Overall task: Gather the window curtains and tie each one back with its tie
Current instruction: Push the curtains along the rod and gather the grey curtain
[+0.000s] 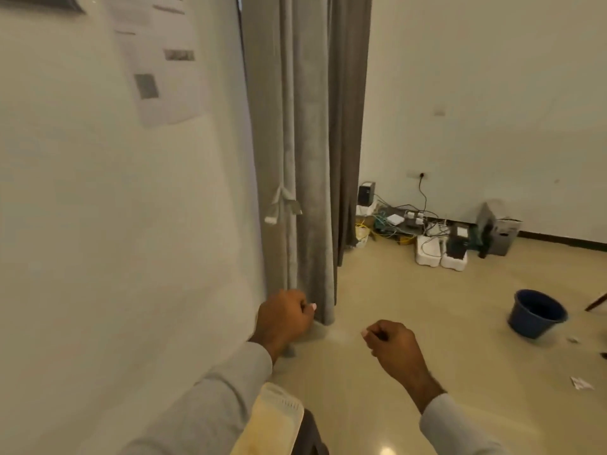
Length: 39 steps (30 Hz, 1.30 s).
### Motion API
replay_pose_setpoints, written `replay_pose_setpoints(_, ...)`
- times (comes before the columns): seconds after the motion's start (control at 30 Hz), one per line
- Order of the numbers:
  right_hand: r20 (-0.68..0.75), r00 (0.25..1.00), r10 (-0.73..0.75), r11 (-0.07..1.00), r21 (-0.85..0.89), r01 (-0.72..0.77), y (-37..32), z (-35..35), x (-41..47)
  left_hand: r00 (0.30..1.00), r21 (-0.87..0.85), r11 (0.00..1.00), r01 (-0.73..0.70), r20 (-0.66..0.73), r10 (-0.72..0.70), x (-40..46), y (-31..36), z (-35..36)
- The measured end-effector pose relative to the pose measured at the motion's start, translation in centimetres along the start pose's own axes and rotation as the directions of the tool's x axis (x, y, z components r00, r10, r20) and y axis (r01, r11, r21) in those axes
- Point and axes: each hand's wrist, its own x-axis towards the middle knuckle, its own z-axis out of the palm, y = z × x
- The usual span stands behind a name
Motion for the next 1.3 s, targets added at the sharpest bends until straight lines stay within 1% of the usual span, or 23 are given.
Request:
replay_pose_setpoints(0.13, -0.024, 0.999, -0.034, 0.999, 0.0, 0.034, -1.0, -2.0, 10.2, 0.994, 0.026, 0.995, -0.098, -0.05, 0.099, 10.2, 2.8, 0.8)
replay_pose_setpoints(0.23, -0.012, 0.997, -0.082, 0.997, -0.001, 0.082, -2.4, -3.4, 18.3, 0.99, 0.037, 0.996, -0.08, -0.116, 0.084, 17.7, 4.1, 1.8)
replay_pose_setpoints(0.33, 0.043, 0.988, -0.15, 0.989, 0.003, 0.15, -4.8, -5.0, 26.8, 0.983, 0.088, 0.996, -0.034, -0.176, 0.049, 25.1, 5.5, 1.7)
replay_pose_setpoints(0.47, 0.095, 0.953, -0.287, 0.957, -0.017, 0.29, -10.3, -7.3, 37.3, 0.961, 0.124, 0.992, -0.008, -0.272, 0.042, 33.4, 7.7, -1.4)
replay_pose_setpoints(0.53, 0.102, 0.92, -0.378, 0.925, -0.007, 0.38, -14.4, -8.6, 41.6, 0.948, 0.15, 0.989, -0.016, -0.313, 0.062, 37.2, 8.3, -4.4)
replay_pose_setpoints(0.57, 0.107, 0.896, -0.43, 0.902, 0.004, 0.432, -16.9, -9.1, 44.0, 0.926, 0.187, 0.982, -0.023, -0.367, 0.092, 39.5, 8.6, -6.3)
replay_pose_setpoints(0.63, 0.107, 0.829, -0.548, 0.835, 0.024, 0.549, -22.5, -10.1, 49.1, 0.845, 0.298, 0.954, -0.033, -0.501, 0.186, 44.3, 9.3, -11.1)
replay_pose_setpoints(0.73, 0.047, 0.704, -0.709, 0.705, 0.046, 0.707, -30.7, -11.2, 55.5, 0.697, 0.455, 0.89, -0.04, -0.625, 0.351, 50.1, 11.0, -18.2)
replay_pose_setpoints(0.8, -0.01, 0.627, -0.779, 0.626, 0.05, 0.778, -36.5, -11.8, 59.4, 0.566, 0.596, 0.803, -0.007, -0.66, 0.494, 53.3, 12.5, -23.2)
replay_pose_setpoints(0.83, -0.039, 0.585, -0.81, 0.582, 0.057, 0.811, -39.0, -12.2, 60.7, 0.478, 0.674, 0.738, 0.026, -0.657, 0.583, 54.5, 13.2, -25.4)
replay_pose_setpoints(0.87, -0.096, 0.522, -0.847, 0.518, 0.071, 0.853, -41.8, -12.9, 62.2, 0.384, 0.74, 0.668, 0.081, -0.642, 0.664, 55.7, 14.1, -27.9)
replay_pose_setpoints(0.9, -0.169, 0.454, -0.875, 0.447, 0.081, 0.891, -44.2, -13.6, 63.5, 0.305, 0.77, 0.618, 0.157, -0.633, 0.711, 56.8, 14.9, -30.3)
replay_pose_setpoints(0.97, -0.315, 0.322, -0.893, 0.323, 0.049, 0.945, -49.2, -15.2, 66.1, 0.15, 0.745, 0.576, 0.337, -0.647, 0.748, 58.8, 17.1, -35.6)
replay_pose_setpoints(1.0, -0.374, 0.276, -0.885, 0.291, 0.018, 0.957, -51.4, -16.1, 66.8, 0.067, 0.704, 0.586, 0.401, -0.661, 0.748, 59.2, 18.1, -38.0)
replay_pose_setpoints(1.03, -0.438, 0.229, -0.87, 0.258, -0.008, 0.966, -53.8, -17.2, 67.7, -0.012, 0.666, 0.606, 0.435, -0.669, 0.743, 59.9, 19.3, -40.6)
replay_pose_setpoints(1.07, -0.494, 0.191, -0.848, 0.234, -0.026, 0.972, -56.0, -18.3, 68.3, -0.07, 0.628, 0.642, 0.44, -0.688, 0.722, 60.3, 20.4, -43.0)
replay_pose_setpoints(1.1, -0.545, 0.151, -0.825, 0.201, -0.034, 0.979, -58.4, -19.6, 68.9, -0.106, 0.599, 0.671, 0.437, -0.707, 0.7, 60.7, 21.6, -45.6)
replay_pose_setpoints(1.13, -0.583, 0.123, -0.803, 0.174, -0.032, 0.984, -60.6, -20.7, 69.3, -0.119, 0.575, 0.686, 0.445, -0.722, 0.682, 60.8, 22.7, -47.9)
replay_pose_setpoints(1.2, -0.628, 0.086, -0.773, 0.115, -0.005, 0.993, -65.0, -22.6, 70.3, -0.118, 0.523, 0.736, 0.43, -0.775, 0.62, 60.8, 24.6, -51.4)
replay_pose_setpoints(1.27, -0.641, 0.095, -0.762, 0.036, 0.106, 0.994, -69.2, -24.5, 71.6, -0.084, 0.438, 0.817, 0.376, -0.862, 0.501, 60.9, 26.2, -54.1)
replay_pose_setpoints(1.3, -0.626, 0.123, -0.77, -0.001, 0.194, 0.981, -71.4, -25.3, 72.3, -0.065, 0.388, 0.844, 0.37, -0.896, 0.44, 60.9, 27.0, -55.2)
